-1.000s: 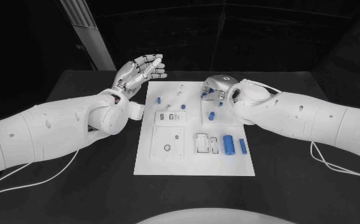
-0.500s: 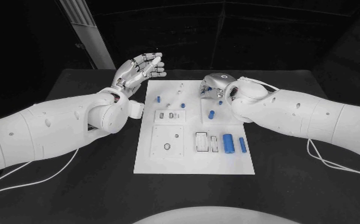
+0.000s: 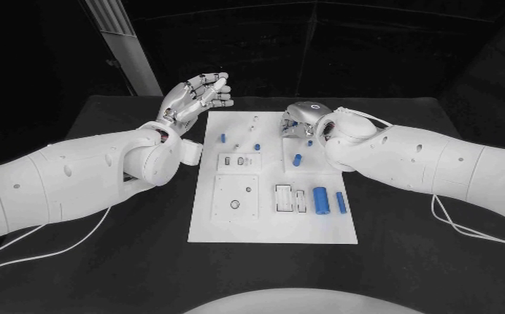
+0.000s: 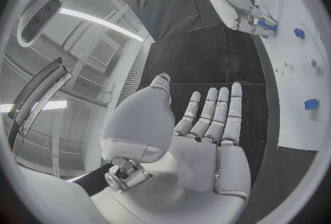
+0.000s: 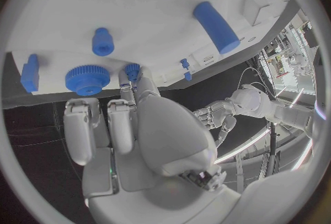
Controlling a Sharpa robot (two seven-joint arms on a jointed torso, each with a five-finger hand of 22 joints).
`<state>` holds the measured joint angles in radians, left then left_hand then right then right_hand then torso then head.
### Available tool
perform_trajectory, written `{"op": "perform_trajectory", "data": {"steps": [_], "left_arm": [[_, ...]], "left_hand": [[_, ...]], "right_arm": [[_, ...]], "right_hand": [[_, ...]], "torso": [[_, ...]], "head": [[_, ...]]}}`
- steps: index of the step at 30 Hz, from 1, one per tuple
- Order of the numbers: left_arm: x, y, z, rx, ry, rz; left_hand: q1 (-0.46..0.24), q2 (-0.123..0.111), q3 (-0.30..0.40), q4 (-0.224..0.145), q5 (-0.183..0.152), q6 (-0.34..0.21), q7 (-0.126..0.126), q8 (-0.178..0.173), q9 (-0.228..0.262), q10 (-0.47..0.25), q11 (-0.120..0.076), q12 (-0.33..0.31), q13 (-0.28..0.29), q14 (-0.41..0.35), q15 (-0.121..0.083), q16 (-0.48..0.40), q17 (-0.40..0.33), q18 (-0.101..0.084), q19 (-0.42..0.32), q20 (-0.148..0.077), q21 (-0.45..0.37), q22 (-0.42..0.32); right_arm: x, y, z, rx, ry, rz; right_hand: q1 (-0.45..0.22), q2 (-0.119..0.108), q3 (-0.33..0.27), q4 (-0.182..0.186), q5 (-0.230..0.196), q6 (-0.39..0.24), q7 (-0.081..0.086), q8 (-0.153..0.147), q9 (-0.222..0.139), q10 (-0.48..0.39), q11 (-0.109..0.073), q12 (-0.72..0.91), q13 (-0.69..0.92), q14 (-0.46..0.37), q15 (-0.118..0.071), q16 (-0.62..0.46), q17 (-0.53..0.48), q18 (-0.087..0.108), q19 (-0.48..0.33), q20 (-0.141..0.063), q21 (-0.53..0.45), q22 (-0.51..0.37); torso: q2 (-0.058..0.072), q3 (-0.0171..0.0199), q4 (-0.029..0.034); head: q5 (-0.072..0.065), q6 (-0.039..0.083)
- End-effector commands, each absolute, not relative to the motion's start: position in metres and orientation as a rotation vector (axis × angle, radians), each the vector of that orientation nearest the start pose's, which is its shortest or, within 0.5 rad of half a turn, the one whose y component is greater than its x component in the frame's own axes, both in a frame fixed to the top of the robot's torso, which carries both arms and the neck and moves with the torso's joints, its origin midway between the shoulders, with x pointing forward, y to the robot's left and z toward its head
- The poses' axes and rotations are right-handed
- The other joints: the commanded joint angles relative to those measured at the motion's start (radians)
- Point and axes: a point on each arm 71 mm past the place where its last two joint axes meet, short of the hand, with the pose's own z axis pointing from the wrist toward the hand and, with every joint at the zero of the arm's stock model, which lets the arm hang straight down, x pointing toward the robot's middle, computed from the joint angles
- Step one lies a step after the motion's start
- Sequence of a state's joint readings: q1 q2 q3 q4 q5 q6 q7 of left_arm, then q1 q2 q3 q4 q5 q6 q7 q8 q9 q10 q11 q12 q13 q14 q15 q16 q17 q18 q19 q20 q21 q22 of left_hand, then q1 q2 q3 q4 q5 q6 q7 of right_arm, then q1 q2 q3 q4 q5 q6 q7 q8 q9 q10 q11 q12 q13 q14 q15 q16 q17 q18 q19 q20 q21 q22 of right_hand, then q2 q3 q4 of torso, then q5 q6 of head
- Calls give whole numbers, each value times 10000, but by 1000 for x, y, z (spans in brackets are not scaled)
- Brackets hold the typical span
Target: Assemble the parts on the task board
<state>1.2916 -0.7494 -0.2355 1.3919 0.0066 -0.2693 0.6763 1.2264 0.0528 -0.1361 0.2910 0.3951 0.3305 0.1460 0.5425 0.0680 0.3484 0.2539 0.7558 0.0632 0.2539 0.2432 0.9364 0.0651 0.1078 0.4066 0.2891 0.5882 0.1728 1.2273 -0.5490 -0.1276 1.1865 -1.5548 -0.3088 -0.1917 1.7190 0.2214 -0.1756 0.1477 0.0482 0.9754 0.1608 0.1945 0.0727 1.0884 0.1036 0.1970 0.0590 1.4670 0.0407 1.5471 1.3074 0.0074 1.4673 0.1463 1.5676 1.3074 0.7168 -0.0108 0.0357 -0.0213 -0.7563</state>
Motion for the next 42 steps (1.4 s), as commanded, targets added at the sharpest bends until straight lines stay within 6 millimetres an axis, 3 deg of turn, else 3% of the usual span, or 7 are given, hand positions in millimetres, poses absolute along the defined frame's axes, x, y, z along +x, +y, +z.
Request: {"op": "perform_trajectory", "data": {"steps": [1,23,29,30,32,42], "left_arm": [[500,205,-175,-7494,11152,-17175],[500,207,-175,-7514,11162,-17095],[500,207,-175,-7520,11174,-17096],[500,207,-175,-7522,11177,-17094],[500,207,-175,-7522,11177,-17091],[501,207,-175,-7529,11188,-17093]], "left_hand": [[-9,99,26,11,10,-66,1478,-26,-9,-50,9,-39,0,-49,8,-50,-11,12,-84,-1,-46,-11],[-1,105,26,11,13,-70,1478,-31,-12,-51,9,-40,1,-55,10,-52,-10,9,-91,-1,-46,-12],[4,108,26,10,15,-71,1479,-33,-14,-51,10,-40,1,-58,10,-53,-10,8,-94,-1,-47,-12],[4,108,26,10,15,-71,1479,-33,-14,-51,10,-40,1,-58,10,-53,-10,8,-94,-1,-47,-12],[4,108,26,10,15,-71,1479,-33,-14,-51,10,-40,1,-58,10,-53,-10,8,-94,-1,-47,-12],[4,108,26,10,15,-71,1479,-33,-14,-51,10,-40,1,-58,10,-53,-10,8,-94,-1,-47,-12]], "right_arm": [[536,-149,-218,-2503,16692,4561],[534,-147,-217,-2493,16595,4662],[534,-147,-217,-2473,16644,4622],[534,-147,-217,-2468,16662,4608],[534,-147,-217,-2467,16678,4597],[533,-147,-217,-2478,16650,4636]], "right_hand": [[107,-36,-17,81,-14,95,0,-75,-21,93,-12,-87,7,761,-51,47,984,-74,1035,-45,32,2634],[333,-394,-203,323,-14,-125,184,-520,-82,211,134,-730,5,761,77,46,977,-74,1035,6,32,2634],[292,-664,-393,444,-15,-520,348,-828,-101,-93,298,-1043,7,751,213,41,930,-74,1035,89,32,2634],[228,-838,-502,473,-13,-794,460,-1001,-119,-311,400,-1181,4,744,286,36,890,-74,1035,127,32,2634],[183,-962,-570,482,-15,-999,539,-1138,-107,-486,485,-1277,17,733,367,31,841,-74,1035,193,32,2634],[-202,-1201,-708,586,-12,-1164,667,-1258,-61,-796,605,-1305,48,663,475,-11,501,-74,1035,390,32,2634]], "torso": [[-3,-6,5],[2,-4,0],[3,-2,-3],[3,-2,-3],[0,-1,6],[-3,-1,5]], "head": [[14,2],[-2,-9],[-4,-25],[-4,-25],[-12,-30],[-10,-32]]}}
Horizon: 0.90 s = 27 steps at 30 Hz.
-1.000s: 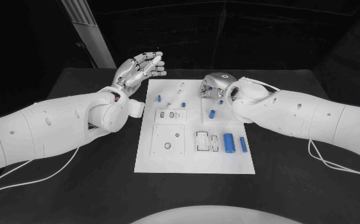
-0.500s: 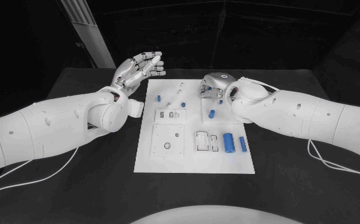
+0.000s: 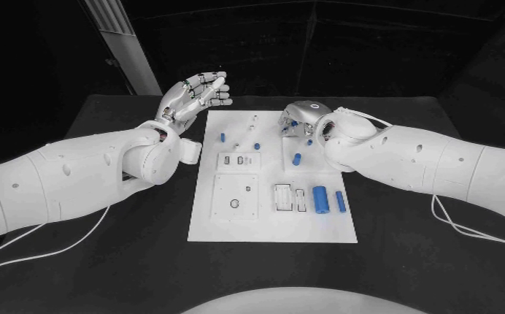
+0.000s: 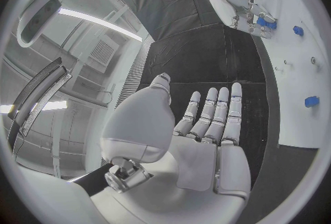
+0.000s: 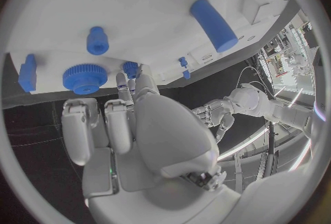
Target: Assemble the parts on the task board
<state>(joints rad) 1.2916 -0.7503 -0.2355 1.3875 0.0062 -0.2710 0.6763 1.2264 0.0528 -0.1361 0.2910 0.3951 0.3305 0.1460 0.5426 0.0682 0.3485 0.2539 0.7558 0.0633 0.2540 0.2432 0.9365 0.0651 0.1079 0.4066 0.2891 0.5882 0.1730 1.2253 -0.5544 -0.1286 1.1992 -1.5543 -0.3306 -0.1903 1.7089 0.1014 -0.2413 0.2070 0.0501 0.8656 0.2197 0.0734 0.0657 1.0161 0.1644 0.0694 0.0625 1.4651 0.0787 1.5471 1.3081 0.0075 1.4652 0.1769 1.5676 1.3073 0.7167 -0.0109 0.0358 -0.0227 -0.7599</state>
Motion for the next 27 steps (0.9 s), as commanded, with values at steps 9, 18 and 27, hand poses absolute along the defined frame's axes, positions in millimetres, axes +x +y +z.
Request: {"op": "perform_trajectory", "data": {"steps": [9,18,27], "left_arm": [[501,207,-175,-7528,11185,-17094],[501,208,-175,-7535,11191,-17092],[501,208,-175,-7535,11191,-17092]], "left_hand": [[4,108,26,10,15,-71,1478,-34,-16,-52,10,-40,1,-58,10,-53,-10,8,-94,-1,-47,-14],[17,114,25,9,19,-76,1479,-41,-20,-52,10,-40,2,-64,12,-55,-9,4,-104,-1,-48,-15],[17,114,25,9,19,-76,1479,-41,-20,-52,10,-40,2,-64,12,-55,-9,4,-104,-1,-48,-15]], "right_arm": [[532,-149,-216,-2441,16595,4665],[530,-150,-217,-2428,16705,4628],[530,-150,-217,-2428,16705,4628]], "right_hand": [[-165,99,75,-26,-31,394,1,154,97,161,-76,141,47,682,54,-4,530,-75,1056,134,32,2635],[-177,150,123,-16,-31,577,-68,208,110,320,-140,207,42,683,2,-2,538,-75,1056,104,32,2635],[-177,150,123,-16,-31,577,-68,208,110,320,-140,207,42,683,2,-2,538,-75,1056,104,32,2635]], "torso": [[4,3,7],[-1,2,-4],[-1,2,-4]], "head": [[1,15],[-43,-17],[-43,-17]]}}
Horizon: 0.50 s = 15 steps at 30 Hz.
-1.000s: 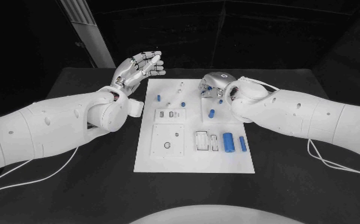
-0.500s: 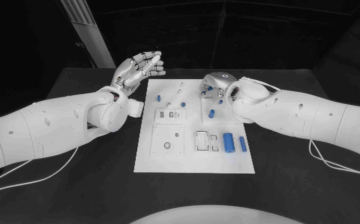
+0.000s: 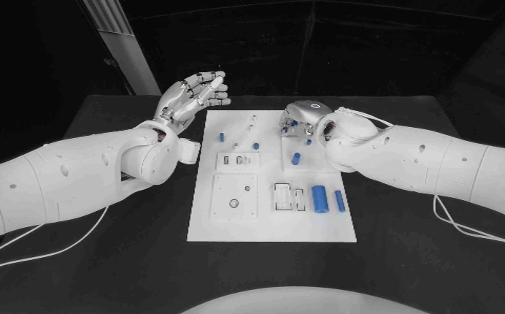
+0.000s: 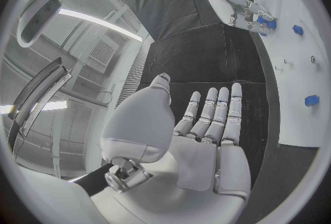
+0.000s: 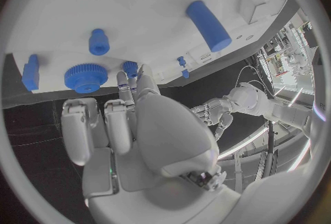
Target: Assemble the parts on the task board
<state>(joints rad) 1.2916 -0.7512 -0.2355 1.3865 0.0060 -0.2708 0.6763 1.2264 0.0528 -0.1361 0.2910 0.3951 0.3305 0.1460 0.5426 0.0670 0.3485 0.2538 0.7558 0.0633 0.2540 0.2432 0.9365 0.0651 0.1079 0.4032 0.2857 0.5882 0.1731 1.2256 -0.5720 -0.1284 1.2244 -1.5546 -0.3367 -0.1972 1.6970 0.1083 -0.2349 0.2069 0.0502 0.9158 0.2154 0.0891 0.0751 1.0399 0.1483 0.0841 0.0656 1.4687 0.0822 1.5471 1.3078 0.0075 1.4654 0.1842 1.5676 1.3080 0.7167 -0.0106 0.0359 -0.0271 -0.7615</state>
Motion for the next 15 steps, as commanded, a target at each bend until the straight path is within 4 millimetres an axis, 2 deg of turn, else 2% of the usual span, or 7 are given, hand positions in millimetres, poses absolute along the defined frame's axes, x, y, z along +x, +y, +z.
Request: {"op": "perform_trajectory", "data": {"steps": [1,15], "left_arm": [[501,208,-175,-7535,11191,-17092],[501,207,-176,-7536,11203,-17103]], "left_hand": [[17,115,25,9,19,-76,1479,-41,-8,-52,10,-41,2,-65,12,-55,-9,4,-69,34,-47,-15],[26,118,23,10,23,-71,1479,-33,-9,-51,11,-41,3,-69,13,-56,-8,2,-76,33,-48,-16]], "right_arm": [[530,-150,-217,-2428,16705,4628],[532,-153,-218,-2237,16923,4253]], "right_hand": [[-58,80,58,-16,-32,75,-25,51,16,81,22,61,11,647,-32,-2,541,-75,1054,31,32,2628],[-25,117,99,-10,-33,-2,-15,-48,-34,142,10,53,-15,652,-57,1,563,-75,1054,-8,32,2628]], "torso": [[-1,-1,-5],[-1,-3,-4]], "head": [[1,0],[-24,-47]]}}
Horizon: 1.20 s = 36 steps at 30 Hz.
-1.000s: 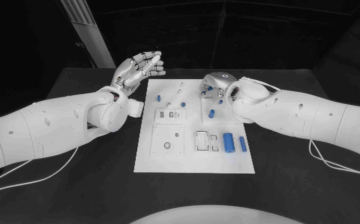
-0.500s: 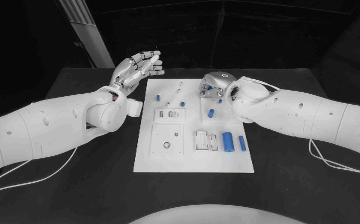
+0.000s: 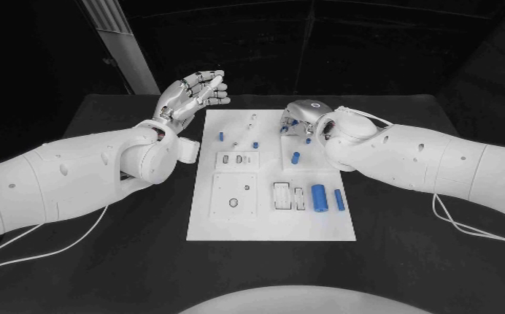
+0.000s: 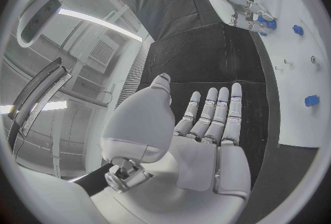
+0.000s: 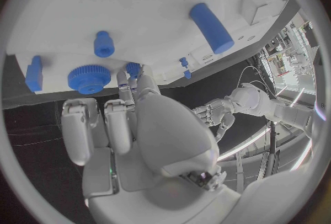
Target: Assemble the parts on the task board
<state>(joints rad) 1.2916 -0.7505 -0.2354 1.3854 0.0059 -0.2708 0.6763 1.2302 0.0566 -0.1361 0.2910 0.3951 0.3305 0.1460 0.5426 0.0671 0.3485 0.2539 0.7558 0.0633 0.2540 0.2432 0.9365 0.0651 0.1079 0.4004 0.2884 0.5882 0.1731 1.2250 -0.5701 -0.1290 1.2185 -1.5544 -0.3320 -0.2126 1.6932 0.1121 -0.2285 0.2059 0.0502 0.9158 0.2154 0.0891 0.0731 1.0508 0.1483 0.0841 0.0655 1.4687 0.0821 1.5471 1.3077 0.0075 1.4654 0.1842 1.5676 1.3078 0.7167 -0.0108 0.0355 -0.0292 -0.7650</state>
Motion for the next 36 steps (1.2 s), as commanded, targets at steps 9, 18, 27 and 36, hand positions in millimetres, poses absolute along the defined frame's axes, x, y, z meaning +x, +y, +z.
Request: {"op": "perform_trajectory", "data": {"steps": [9,18,27,36], "left_arm": [[501,207,-176,-7537,11207,-17102],[501,207,-176,-7536,11209,-17106],[501,207,-176,-7537,11213,-17103],[501,207,-176,-7540,11210,-17091]], "left_hand": [[-12,80,24,10,24,-71,1479,-33,-10,-51,10,-41,3,-69,13,-56,-7,2,-48,7,-48,-16],[-3,83,22,9,28,-66,1479,-24,-11,-50,11,-41,3,-72,15,-57,-6,0,-54,6,-47,-16],[-3,83,22,9,28,-66,1479,-24,-11,-50,11,-41,3,-72,15,-57,-6,0,-54,6,-47,-16],[-3,83,22,9,28,-66,1479,-24,-11,-50,11,-41,3,-72,15,-57,-6,0,-54,6,-47,-16]], "right_arm": [[532,-153,-219,-2204,16981,4176],[533,-153,-220,-2221,17077,4119],[533,-151,-220,-2277,17114,4145],[532,-148,-219,-2309,16949,4316]], "right_hand": [[57,241,129,32,-31,34,-39,-63,-21,144,-19,79,-11,656,-73,4,581,-75,1054,-19,32,2630],[89,312,170,63,-32,83,-67,-65,-22,257,-52,103,-12,659,-100,6,596,-75,1054,-38,32,2630],[217,478,276,124,-32,539,-245,113,44,584,-202,158,-16,663,-215,7,607,-75,1054,-119,32,2630],[497,616,436,99,-31,1080,-465,321,113,939,-384,158,-34,683,-380,15,697,-75,1054,-276,32,2630]], "torso": [[-1,0,5],[3,-5,-1],[1,1,11],[2,-2,7]], "head": [[-9,-15],[-21,-17],[-35,-22],[-25,-18]]}}
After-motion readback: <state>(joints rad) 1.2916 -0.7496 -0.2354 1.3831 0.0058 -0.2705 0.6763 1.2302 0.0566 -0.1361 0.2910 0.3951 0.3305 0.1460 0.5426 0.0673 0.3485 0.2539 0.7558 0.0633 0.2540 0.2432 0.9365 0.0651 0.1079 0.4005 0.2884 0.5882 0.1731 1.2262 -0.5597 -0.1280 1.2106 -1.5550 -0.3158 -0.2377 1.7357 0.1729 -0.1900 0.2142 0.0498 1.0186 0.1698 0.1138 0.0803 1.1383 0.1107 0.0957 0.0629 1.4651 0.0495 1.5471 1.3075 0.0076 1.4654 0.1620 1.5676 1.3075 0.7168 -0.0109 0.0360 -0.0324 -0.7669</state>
